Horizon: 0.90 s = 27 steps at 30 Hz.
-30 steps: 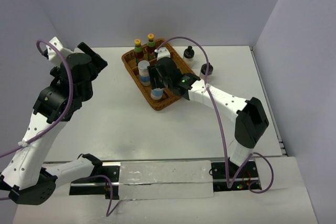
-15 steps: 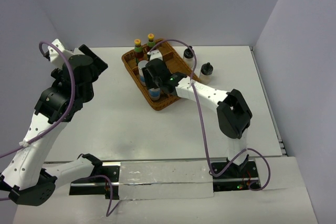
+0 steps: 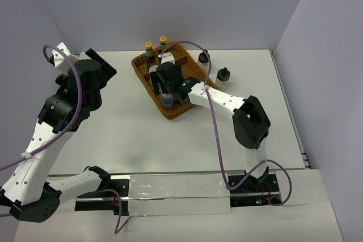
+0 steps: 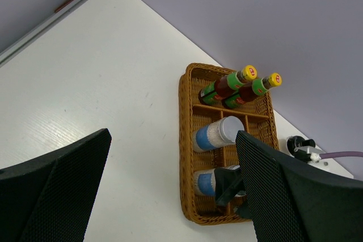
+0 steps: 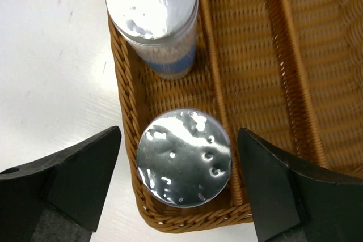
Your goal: Organize the condiment bottles
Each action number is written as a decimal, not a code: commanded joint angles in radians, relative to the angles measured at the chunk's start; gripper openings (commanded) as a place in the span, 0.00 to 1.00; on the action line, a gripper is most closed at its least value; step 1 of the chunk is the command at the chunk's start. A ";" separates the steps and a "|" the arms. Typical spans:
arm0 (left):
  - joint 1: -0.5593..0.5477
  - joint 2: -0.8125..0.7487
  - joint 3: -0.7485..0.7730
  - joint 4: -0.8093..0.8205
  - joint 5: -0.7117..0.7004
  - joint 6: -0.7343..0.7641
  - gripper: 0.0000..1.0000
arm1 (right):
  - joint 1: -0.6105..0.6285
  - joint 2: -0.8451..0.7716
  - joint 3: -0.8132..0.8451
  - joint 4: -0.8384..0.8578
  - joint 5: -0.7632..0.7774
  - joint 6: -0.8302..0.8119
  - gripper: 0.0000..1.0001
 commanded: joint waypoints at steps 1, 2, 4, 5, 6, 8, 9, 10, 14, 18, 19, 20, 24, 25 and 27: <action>0.007 -0.015 -0.009 0.021 -0.009 -0.006 1.00 | 0.006 -0.068 0.106 -0.001 0.075 0.002 0.98; 0.007 -0.013 -0.010 0.023 -0.007 -0.006 1.00 | 0.005 -0.086 0.117 -0.005 0.086 0.002 0.99; 0.007 -0.008 -0.010 0.028 -0.003 -0.006 0.99 | 0.001 -0.116 0.143 -0.013 0.102 0.002 1.00; 0.007 -0.006 -0.010 0.030 0.002 -0.006 1.00 | -0.004 -0.127 0.167 -0.021 0.108 0.002 1.00; 0.007 -0.004 -0.008 0.030 0.005 -0.007 1.00 | -0.009 -0.139 0.185 -0.031 0.113 0.002 1.00; 0.008 0.000 -0.005 0.034 0.009 -0.007 1.00 | -0.031 -0.170 0.217 -0.063 0.129 0.002 1.00; 0.008 -0.001 -0.005 0.036 0.011 -0.007 1.00 | -0.048 -0.185 0.218 -0.074 0.138 0.002 1.00; 0.008 0.000 -0.006 0.038 0.013 -0.005 1.00 | -0.072 -0.203 0.213 -0.084 0.156 0.002 1.00; 0.008 0.009 0.007 0.056 0.031 0.026 0.99 | -0.206 -0.260 0.143 -0.127 0.194 0.002 1.00; 0.007 0.029 0.025 0.053 0.033 0.032 1.00 | -0.374 -0.310 0.032 -0.149 0.022 0.002 1.00; 0.007 0.029 0.021 0.055 0.036 0.030 1.00 | -0.405 -0.329 -0.013 -0.134 -0.003 0.002 1.00; 0.008 0.028 0.014 0.057 0.039 0.026 0.99 | -0.432 -0.352 -0.068 -0.106 -0.013 0.002 1.00; 0.008 0.020 -0.004 0.052 0.045 0.014 1.00 | -0.498 -0.399 -0.200 -0.046 -0.027 0.002 0.99; 0.010 0.019 -0.007 0.051 0.046 0.012 0.99 | -0.517 -0.397 -0.208 -0.043 -0.036 0.002 0.99; 0.009 0.021 -0.006 0.050 0.049 0.013 0.99 | -0.534 -0.380 -0.218 -0.041 -0.056 0.002 0.99</action>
